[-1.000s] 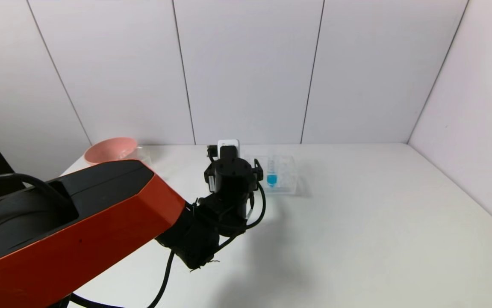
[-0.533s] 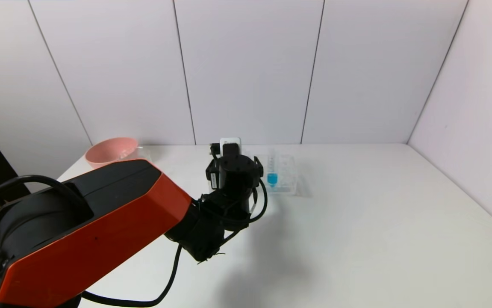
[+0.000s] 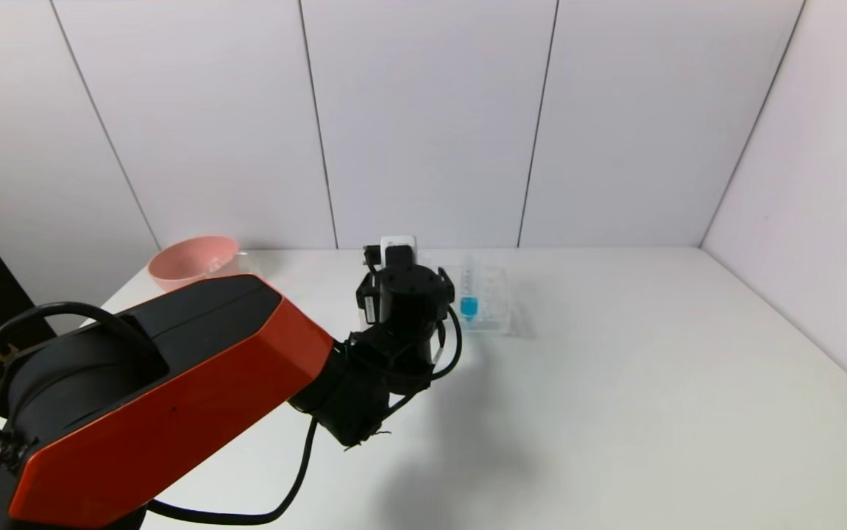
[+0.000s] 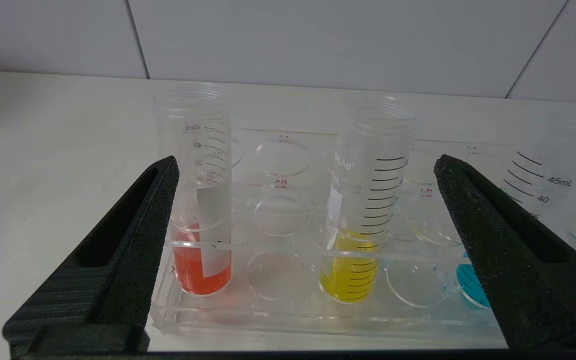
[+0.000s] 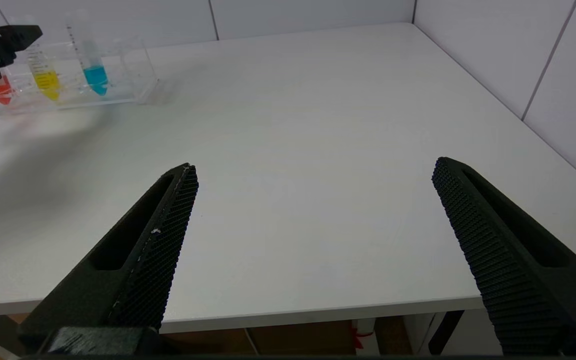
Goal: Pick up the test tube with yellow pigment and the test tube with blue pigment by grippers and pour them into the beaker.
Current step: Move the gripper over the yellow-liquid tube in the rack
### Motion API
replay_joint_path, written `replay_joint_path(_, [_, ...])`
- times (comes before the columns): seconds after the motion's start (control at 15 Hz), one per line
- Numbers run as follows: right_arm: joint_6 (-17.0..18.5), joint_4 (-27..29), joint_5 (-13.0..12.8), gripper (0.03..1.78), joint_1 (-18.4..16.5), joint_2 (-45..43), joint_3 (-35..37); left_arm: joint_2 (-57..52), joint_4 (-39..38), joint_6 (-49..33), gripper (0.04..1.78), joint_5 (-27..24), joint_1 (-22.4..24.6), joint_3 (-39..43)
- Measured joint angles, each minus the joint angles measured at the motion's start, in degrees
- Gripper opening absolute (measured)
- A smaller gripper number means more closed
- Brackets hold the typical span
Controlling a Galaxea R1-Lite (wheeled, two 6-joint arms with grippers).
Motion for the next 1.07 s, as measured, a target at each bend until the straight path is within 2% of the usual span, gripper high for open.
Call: replay_joint_path(1.07, [0.00,0.00,0.02,1.71,0.00,0.00,0.00,1.49,1.05,0.05,1.76,0.04,-0.59,-2.13])
